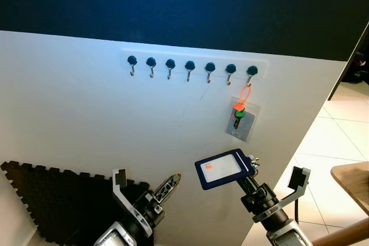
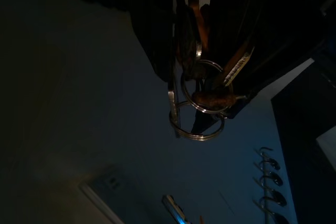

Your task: Hang keys on a hook

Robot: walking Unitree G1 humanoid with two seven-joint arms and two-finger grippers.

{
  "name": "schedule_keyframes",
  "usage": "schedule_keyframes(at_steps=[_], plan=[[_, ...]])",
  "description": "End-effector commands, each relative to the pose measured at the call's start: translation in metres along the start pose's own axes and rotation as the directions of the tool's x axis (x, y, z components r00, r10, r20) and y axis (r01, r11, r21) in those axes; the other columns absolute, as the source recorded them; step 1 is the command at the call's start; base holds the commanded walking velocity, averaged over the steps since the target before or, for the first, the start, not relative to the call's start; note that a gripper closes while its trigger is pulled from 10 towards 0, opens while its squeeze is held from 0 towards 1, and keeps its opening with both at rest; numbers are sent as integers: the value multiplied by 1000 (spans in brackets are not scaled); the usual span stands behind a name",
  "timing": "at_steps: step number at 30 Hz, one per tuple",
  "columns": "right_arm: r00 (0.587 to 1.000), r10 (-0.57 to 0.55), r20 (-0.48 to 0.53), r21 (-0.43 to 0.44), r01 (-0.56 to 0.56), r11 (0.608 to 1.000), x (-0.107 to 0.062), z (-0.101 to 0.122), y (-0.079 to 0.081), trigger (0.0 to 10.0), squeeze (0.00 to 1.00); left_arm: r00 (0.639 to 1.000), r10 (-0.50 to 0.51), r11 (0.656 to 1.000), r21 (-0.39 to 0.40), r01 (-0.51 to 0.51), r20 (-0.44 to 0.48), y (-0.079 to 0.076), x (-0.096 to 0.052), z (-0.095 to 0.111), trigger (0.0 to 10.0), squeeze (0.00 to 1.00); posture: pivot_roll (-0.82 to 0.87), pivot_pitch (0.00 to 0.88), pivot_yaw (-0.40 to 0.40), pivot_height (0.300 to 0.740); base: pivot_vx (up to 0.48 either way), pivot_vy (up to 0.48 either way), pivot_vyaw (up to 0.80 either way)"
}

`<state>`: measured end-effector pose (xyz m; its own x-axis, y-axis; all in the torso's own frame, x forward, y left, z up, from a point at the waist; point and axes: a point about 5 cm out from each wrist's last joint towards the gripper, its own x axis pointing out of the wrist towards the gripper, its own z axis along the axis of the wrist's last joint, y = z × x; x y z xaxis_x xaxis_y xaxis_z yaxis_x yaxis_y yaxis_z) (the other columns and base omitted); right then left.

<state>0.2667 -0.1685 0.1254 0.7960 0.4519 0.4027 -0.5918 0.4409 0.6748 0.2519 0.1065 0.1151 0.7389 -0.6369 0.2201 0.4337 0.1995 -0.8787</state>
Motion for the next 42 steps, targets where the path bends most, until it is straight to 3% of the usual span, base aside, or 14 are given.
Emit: schedule_keyframes(at_steps=[1, 16, 22, 32, 42], plan=[[999, 32, -17, 12, -31, 999, -1, -2, 4, 10000, 0, 1000, -7, 1000, -12, 7, -12, -2, 0, 0, 10000, 0, 51, 89, -48, 740, 0, 0, 0], [998, 23, -59, 23, -21, 1000, -7, -12, 2, 10000, 0, 989, -139, 981, -132, 144, 48, -22, 8, 3, 10000, 0, 54, 82, -45, 740, 0, 0, 0], [998, 22, -61, 27, -20, 999, -7, -13, 1, 10000, 0, 979, -201, 965, -171, 198, -4, -32, 8, -5, 10000, 0, 56, 86, -44, 740, 0, 0, 0], [992, 72, -101, 43, -68, 997, -2, -18, 6, 10000, 0, 971, -178, 975, -159, 153, -161, -32, 8, -23, 10000, 0, 57, 92, -48, 740, 0, 0, 0], [977, 103, -184, 48, -96, 994, -8, -31, 9, 10000, 0, 972, -150, 980, -154, 123, -180, -28, 10, -25, 10000, 0, 56, 94, -47, 740, 0, 0, 0]])
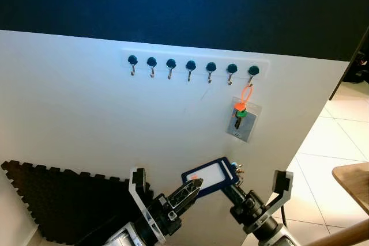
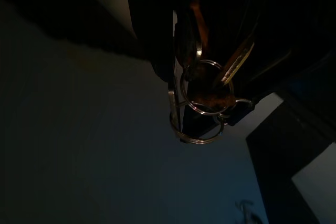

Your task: Hang keys on a hook

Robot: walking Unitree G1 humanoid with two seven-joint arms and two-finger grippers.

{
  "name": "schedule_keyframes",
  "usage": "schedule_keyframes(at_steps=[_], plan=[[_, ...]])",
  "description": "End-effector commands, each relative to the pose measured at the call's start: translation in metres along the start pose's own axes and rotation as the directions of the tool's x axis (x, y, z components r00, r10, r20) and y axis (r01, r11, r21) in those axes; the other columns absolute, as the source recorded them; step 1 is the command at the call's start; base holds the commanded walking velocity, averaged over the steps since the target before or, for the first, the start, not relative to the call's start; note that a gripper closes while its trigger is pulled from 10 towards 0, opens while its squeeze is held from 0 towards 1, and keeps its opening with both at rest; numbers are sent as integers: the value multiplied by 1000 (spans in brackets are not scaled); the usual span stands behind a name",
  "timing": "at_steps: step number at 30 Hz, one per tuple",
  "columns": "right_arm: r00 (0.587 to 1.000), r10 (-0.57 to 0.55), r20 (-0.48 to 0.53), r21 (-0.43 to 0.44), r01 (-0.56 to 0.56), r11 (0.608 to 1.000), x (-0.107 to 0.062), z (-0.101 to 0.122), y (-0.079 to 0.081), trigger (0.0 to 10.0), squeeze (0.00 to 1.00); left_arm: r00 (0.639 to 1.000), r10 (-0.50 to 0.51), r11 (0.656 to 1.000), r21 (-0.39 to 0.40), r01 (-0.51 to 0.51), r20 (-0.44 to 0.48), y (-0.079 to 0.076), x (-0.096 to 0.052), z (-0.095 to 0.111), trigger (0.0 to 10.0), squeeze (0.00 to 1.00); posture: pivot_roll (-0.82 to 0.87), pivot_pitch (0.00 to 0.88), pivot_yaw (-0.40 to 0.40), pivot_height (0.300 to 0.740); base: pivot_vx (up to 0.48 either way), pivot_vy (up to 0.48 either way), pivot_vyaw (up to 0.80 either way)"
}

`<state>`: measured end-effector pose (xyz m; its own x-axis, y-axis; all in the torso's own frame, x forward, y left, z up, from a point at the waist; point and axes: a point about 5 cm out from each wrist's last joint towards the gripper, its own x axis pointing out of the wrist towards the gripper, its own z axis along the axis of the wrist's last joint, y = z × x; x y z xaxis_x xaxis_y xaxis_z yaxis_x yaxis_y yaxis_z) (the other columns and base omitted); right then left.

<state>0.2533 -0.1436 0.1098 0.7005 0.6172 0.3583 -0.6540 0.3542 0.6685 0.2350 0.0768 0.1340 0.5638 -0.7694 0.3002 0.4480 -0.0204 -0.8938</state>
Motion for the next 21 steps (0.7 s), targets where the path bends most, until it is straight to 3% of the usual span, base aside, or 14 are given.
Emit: schedule_keyframes(at_steps=[1, 16, 18, 19, 21], plan=[[1000, 3, -17, -8, -3, 1000, -2, -1, 1, 10000, 0, 999, 26, 1000, 5, -26, -21, 3, -1, -2, 10000, 0, 56, 94, -47, 740, 0, 0, 0], [999, -18, -44, -26, 17, 1000, -11, -5, -1, 10000, 0, 999, 22, 999, 31, -21, -31, 2, -1, 2, 10000, 0, 56, 96, -46, 740, 0, 0, 0], [999, -22, -47, -29, 21, 999, -11, -6, -2, 10000, 0, 999, 16, 999, 37, -15, -36, 1, 0, 1, 8941, 0, 56, 95, -46, 740, 0, 0, 0], [998, -25, -49, -30, 24, 999, -11, -7, -2, 10000, 0, 999, 16, 999, 41, -15, -36, 1, 0, 1, 4863, 0, 57, 94, -47, 740, 0, 0, 0], [998, -28, -50, -31, 26, 999, -11, -7, -3, 10000, 0, 999, 17, 999, 44, -15, -35, 1, 0, 1, 4863, 0, 57, 94, -47, 740, 0, 0, 0]])
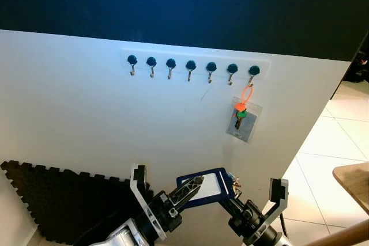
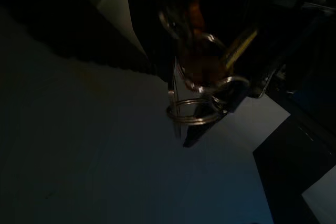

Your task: Hang keys on a hook

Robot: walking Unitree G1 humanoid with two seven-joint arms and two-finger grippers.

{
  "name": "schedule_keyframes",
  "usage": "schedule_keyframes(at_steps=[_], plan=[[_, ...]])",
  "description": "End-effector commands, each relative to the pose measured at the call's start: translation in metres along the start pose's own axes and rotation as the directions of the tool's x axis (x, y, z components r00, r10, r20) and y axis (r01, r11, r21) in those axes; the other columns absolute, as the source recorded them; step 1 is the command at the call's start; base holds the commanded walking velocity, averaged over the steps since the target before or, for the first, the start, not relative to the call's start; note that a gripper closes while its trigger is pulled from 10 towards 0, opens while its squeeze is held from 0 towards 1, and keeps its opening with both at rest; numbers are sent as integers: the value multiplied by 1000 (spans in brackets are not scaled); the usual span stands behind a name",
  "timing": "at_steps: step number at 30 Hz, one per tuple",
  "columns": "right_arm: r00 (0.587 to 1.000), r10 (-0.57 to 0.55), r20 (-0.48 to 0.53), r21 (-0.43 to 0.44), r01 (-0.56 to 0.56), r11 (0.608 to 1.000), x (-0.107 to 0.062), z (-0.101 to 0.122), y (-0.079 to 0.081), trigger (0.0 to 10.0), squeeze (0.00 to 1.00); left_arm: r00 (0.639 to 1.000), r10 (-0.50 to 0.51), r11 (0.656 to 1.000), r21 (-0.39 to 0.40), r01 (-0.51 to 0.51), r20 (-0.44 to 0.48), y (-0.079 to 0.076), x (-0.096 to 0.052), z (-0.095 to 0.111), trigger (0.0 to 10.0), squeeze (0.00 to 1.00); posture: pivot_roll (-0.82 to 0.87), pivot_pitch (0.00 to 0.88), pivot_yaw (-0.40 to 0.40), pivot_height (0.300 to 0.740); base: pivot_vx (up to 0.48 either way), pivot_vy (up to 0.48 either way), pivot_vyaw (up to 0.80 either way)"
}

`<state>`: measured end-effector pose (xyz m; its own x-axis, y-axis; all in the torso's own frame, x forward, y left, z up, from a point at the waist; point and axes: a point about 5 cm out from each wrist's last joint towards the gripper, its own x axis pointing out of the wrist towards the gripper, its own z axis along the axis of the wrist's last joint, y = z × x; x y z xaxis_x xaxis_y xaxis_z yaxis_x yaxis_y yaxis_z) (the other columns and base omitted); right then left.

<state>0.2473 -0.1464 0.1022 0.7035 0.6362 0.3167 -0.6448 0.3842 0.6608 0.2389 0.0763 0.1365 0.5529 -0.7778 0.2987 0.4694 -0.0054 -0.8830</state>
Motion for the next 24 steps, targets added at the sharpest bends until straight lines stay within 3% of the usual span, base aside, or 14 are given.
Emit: schedule_keyframes(at_steps=[1, 5, 6, 8, 9, 12, 15, 16, 18, 19, 20, 21, 22, 24], plan=[[1000, -6, -11, -8, 6, 1000, -2, -3, -1, 10000, 0, 1000, 22, 1000, 19, -22, -21, 2, -4, -2, 1412, 0, 57, 94, -46, 740, 0, 0, 0], [1000, -12, -10, -10, 12, 1000, -2, -2, -2, 10000, 0, 1000, 24, 999, 25, -24, -19, 1, -4, -2, 0, 0, 56, 94, -46, 740, 0, 0, 0], [1000, -14, -10, -11, 14, 1000, -3, -2, -2, 10000, 0, 999, 28, 999, 30, -27, -19, 2, -4, -2, 10000, 0, 56, 96, -46, 740, 0, 0, 0], [1000, -18, -9, -13, 18, 1000, -3, -2, -2, 10000, 0, 999, 29, 999, 35, -29, -22, 2, -4, -2, 9843, 0, 56, 96, -45, 740, 0, 0, 0], [1000, -19, -9, -13, 19, 1000, -3, -2, -3, 10000, 0, 999, 28, 999, 36, -28, -22, 2, -4, -2, 7686, 0, 56, 96, -45, 740, 0, 0, 0], [1000, -20, -9, -14, 20, 1000, -3, -2, -3, 10000, 0, 999, 26, 999, 36, -26, -22, 2, -3, -2, 7686, 0, 56, 96, -45, 740, 0, 0, 0], [1000, -24, -9, -16, 24, 1000, -3, -2, -3, 10000, 0, 999, 27, 999, 38, -26, -22, 2, -3, -2, 9725, 0, 56, 95, -45, 740, 0, 0, 0], [1000, -25, -9, -17, 25, 1000, -3, -2, -3, 10000, 0, 999, 25, 999, 38, -24, -22, 2, -3, -2, 7882, 0, 56, 95, -45, 740, 0, 0, 0], [1000, -25, -9, -18, 25, 1000, -3, -2, -4, 10000, 0, 1000, 22, 999, 37, -21, -22, 1, -3, -2, 7882, 0, 57, 94, -45, 740, 0, 0, 0], [1000, -26, -10, -19, 26, 999, -3, -2, -4, 10000, 0, 1000, 20, 999, 36, -19, -20, 1, -3, -2, 4118, 0, 57, 94, -45, 740, 0, 0, 0], [1000, -26, -11, -20, 26, 999, -3, -2, -4, 10000, 0, 1000, 21, 999, 37, -20, -18, 1, -3, -2, 7020, 0, 57, 94, -45, 740, 0, 0, 0], [1000, -26, -11, -20, 26, 999, -3, -2, -4, 10000, 0, 1000, 21, 999, 37, -20, -18, 1, -3, -2, 7020, 0, 57, 94, -45, 740, 0, 0, 0], [1000, -27, -13, -21, 27, 999, -3, -2, -4, 10000, 0, 999, 29, 999, 42, -28, -16, 2, -4, -1, 10000, 0, 57, 94, -46, 740, 0, 0, 0], [1000, -27, -14, -22, 27, 999, -3, -2, -4, 10000, 0, 999, 27, 999, 42, -26, -18, 2, -4, -1, 9882, 0, 57, 94, -46, 740, 0, 0, 0]])
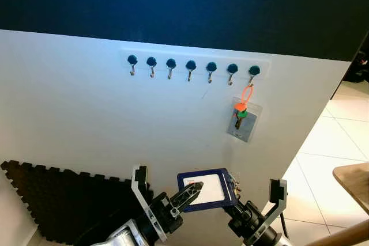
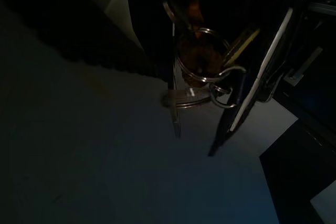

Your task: Hang keys on a hook

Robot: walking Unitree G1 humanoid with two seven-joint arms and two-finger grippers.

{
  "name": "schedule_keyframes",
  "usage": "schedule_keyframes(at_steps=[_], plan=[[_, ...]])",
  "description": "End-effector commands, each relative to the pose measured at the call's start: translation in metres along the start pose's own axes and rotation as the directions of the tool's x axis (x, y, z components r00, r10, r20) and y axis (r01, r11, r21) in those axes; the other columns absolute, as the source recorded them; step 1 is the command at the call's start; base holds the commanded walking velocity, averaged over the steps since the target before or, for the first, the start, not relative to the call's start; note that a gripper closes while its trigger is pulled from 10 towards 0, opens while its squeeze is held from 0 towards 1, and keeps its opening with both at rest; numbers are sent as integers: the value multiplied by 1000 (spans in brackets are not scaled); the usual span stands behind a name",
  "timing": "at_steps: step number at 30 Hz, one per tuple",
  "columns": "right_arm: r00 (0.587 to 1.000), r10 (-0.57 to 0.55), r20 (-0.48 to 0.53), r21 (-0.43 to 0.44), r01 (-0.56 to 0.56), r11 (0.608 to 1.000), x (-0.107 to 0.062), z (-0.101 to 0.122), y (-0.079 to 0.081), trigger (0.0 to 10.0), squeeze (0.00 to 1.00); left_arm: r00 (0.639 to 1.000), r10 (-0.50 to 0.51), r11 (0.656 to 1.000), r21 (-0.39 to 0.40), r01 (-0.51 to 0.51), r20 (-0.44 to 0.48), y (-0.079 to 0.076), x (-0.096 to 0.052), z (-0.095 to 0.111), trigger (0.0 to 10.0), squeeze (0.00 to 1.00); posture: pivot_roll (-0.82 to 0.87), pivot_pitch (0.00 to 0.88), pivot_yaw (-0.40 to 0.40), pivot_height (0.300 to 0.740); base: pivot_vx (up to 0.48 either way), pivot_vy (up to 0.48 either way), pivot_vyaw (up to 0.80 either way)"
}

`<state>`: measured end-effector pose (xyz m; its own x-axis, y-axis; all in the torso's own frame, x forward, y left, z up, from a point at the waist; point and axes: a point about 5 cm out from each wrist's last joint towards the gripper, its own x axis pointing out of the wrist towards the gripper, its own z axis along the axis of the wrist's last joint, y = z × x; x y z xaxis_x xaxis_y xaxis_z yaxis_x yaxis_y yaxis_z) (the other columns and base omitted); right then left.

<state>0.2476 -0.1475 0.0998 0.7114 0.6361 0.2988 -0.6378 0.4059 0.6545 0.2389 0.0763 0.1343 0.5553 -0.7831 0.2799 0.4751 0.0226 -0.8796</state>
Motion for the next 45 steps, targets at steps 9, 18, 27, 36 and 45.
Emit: schedule_keyframes(at_steps=[9, 18, 27, 36, 45], plan=[[1000, -20, -16, -19, 19, 1000, -3, -3, -3, 10000, 0, 999, 42, 998, 55, -41, -17, 3, -3, -1, 10000, 0, 57, 91, -43, 740, 0, 0, 0], [1000, -23, -19, -20, 22, 1000, -3, -4, -3, 10000, 0, 999, 52, 996, 72, -51, -13, 5, -3, 0, 10000, 0, 56, 85, -45, 740, 0, 0, 0], [999, -25, -25, -27, 24, 999, -3, -4, -4, 10000, 0, 999, 47, 995, 87, -45, -21, 6, -3, -1, 9843, 0, 57, 86, -46, 740, 0, 0, 0], [999, -24, -29, -29, 23, 999, -3, -4, -4, 10000, 0, 1000, 24, 997, 80, -23, -12, 3, -3, 0, 4549, 0, 56, 91, -46, 740, 0, 0, 0], [999, -26, -31, -33, 25, 999, -3, -4, -4, 10000, 0, 999, 49, 994, 99, -48, -8, 6, -4, 0, 10000, 0, 57, 92, -47, 740, 0, 0, 0]])
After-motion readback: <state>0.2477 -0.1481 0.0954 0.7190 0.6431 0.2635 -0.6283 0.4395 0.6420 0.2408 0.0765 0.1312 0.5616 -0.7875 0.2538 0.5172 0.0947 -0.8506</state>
